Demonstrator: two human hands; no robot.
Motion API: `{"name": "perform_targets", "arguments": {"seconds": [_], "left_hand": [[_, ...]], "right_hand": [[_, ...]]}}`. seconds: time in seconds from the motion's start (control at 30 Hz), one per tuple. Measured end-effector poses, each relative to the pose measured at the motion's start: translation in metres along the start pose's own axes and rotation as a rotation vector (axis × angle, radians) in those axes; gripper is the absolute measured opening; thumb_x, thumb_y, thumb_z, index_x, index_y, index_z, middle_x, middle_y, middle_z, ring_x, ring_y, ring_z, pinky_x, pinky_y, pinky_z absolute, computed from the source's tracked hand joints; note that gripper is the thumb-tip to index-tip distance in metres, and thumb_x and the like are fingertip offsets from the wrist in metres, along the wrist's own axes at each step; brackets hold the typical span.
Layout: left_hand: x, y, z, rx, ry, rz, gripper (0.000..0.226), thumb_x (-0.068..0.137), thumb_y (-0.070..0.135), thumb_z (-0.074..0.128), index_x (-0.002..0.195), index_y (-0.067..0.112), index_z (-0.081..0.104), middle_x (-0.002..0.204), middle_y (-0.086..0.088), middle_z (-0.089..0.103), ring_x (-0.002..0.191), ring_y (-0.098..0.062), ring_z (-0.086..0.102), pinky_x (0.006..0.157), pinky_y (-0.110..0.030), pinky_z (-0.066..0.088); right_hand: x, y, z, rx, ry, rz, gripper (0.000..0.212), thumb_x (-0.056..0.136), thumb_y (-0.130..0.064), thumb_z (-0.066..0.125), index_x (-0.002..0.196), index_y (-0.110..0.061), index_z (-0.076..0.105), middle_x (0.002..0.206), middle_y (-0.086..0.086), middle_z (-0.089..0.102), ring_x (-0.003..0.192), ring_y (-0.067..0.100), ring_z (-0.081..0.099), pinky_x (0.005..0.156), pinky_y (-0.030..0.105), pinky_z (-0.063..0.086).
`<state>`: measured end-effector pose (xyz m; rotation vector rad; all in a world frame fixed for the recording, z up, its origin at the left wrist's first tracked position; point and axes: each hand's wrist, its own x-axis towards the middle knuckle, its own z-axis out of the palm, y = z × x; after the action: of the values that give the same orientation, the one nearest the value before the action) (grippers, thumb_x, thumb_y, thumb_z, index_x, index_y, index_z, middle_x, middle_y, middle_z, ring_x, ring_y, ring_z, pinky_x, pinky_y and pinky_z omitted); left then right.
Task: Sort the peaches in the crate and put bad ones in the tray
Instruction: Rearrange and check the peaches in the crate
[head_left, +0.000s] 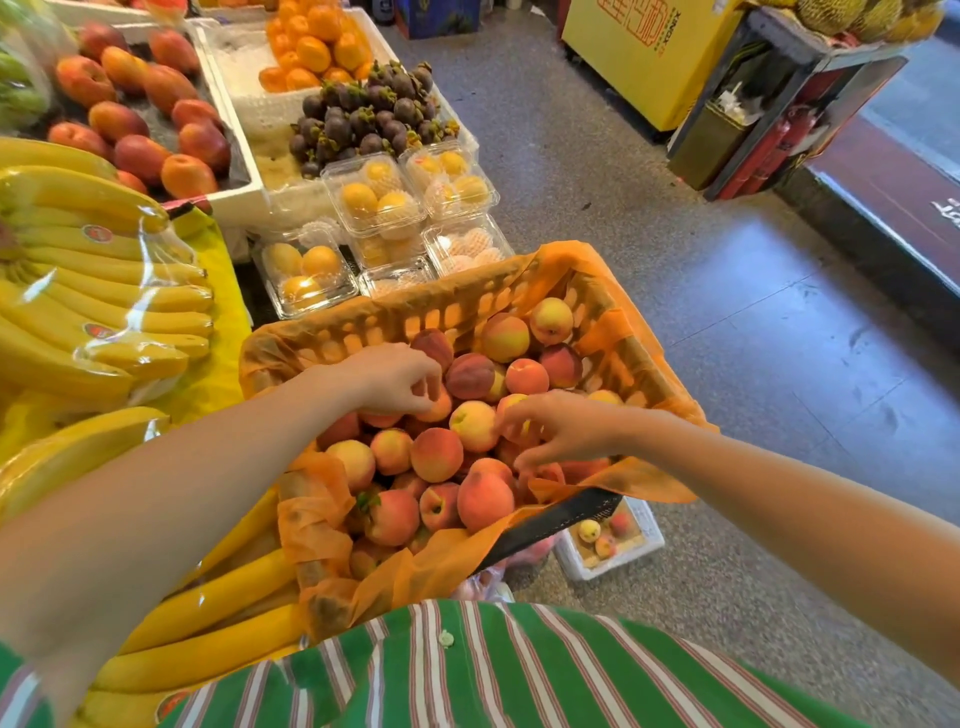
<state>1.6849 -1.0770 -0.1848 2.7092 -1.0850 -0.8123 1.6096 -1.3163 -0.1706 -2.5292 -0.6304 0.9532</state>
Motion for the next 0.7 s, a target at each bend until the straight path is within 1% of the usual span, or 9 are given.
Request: {"name": "perform_targets", "arguments": {"seconds": [0.07,0.13,0.2,0.3,0.4,0.47,0.6,0.67,0.7], "left_hand": [[0.013,0.01,-0.005,-0.046,0.079,0.059,0.021,0.088,0.034,0.06,0.105,0.022,0.064,0.099,0.003,0.067,0.089,-0.015,0.061,0.075,-0.038,0.054],[0.028,0.022,-0.008,-0.05,0.12,0.116,0.021,0.088,0.034,0.062,0.104,0.022,0.063,0.095,0.004,0.061,0.091,-0.017,0.059,0.074,-0.039,0.053],[0.045,0.033,-0.01,-0.036,0.167,0.153,0.024,0.087,0.032,0.062,0.107,0.02,0.061,0.096,0.002,0.054,0.096,-0.021,0.055,0.072,-0.038,0.049],[0.069,0.042,-0.015,-0.046,0.251,0.19,0.038,0.085,0.032,0.064,0.119,0.015,0.055,0.117,-0.01,0.053,0.11,-0.028,0.05,0.085,-0.041,0.046],[0.093,0.045,-0.02,-0.066,0.268,0.17,0.055,0.087,0.033,0.064,0.135,0.014,0.045,0.138,-0.01,0.043,0.125,-0.028,0.042,0.099,-0.039,0.04],[0.109,0.045,-0.023,-0.063,0.254,0.158,0.064,0.088,0.033,0.064,0.143,0.014,0.037,0.147,-0.01,0.035,0.133,-0.029,0.036,0.104,-0.041,0.037],[0.134,0.05,-0.023,-0.109,0.202,0.123,0.077,0.089,0.03,0.063,0.151,0.015,0.021,0.156,-0.012,0.021,0.14,-0.03,0.028,0.107,-0.038,0.033],[0.145,0.057,-0.02,-0.096,0.2,0.112,0.08,0.089,0.029,0.063,0.152,0.012,0.017,0.153,-0.014,0.024,0.137,-0.033,0.031,0.106,-0.04,0.037],[0.149,0.06,-0.019,-0.073,0.221,0.094,0.081,0.088,0.029,0.064,0.152,0.011,0.017,0.149,-0.015,0.027,0.133,-0.035,0.035,0.103,-0.042,0.04]], "right_hand": [[-0.013,0.018,-0.017,0.022,0.072,0.082,0.044,0.085,-0.03,0.071,0.126,-0.021,0.058,0.114,-0.003,0.064,0.097,0.011,0.062,0.084,0.032,0.054],[-0.025,0.037,-0.03,-0.061,0.123,0.148,0.042,0.085,-0.027,0.07,0.125,-0.019,0.059,0.115,-0.001,0.064,0.097,0.013,0.061,0.082,0.032,0.053],[-0.032,0.055,-0.036,-0.158,0.123,0.203,0.043,0.084,-0.024,0.069,0.125,-0.019,0.059,0.116,0.001,0.061,0.099,0.017,0.059,0.08,0.031,0.05],[-0.031,0.068,-0.034,-0.263,0.068,0.257,0.049,0.084,-0.028,0.067,0.13,-0.019,0.054,0.119,0.004,0.06,0.106,0.022,0.056,0.081,0.029,0.043],[-0.022,0.071,-0.033,-0.302,0.032,0.29,0.052,0.084,-0.028,0.065,0.132,-0.015,0.051,0.123,0.009,0.058,0.112,0.027,0.054,0.089,0.036,0.045],[-0.017,0.073,-0.032,-0.312,0.024,0.294,0.052,0.084,-0.029,0.065,0.131,-0.013,0.051,0.122,0.01,0.055,0.111,0.028,0.053,0.088,0.035,0.044],[-0.011,0.077,-0.027,-0.349,-0.003,0.306,0.046,0.089,-0.032,0.06,0.128,-0.01,0.051,0.123,0.011,0.048,0.108,0.027,0.053,0.087,0.033,0.044],[-0.01,0.078,-0.027,-0.339,-0.006,0.305,0.046,0.089,-0.032,0.06,0.127,-0.009,0.051,0.123,0.01,0.047,0.109,0.026,0.053,0.087,0.031,0.043],[-0.01,0.078,-0.028,-0.335,-0.002,0.299,0.046,0.088,-0.032,0.061,0.127,-0.009,0.052,0.122,0.011,0.047,0.109,0.026,0.053,0.085,0.031,0.043]]}}
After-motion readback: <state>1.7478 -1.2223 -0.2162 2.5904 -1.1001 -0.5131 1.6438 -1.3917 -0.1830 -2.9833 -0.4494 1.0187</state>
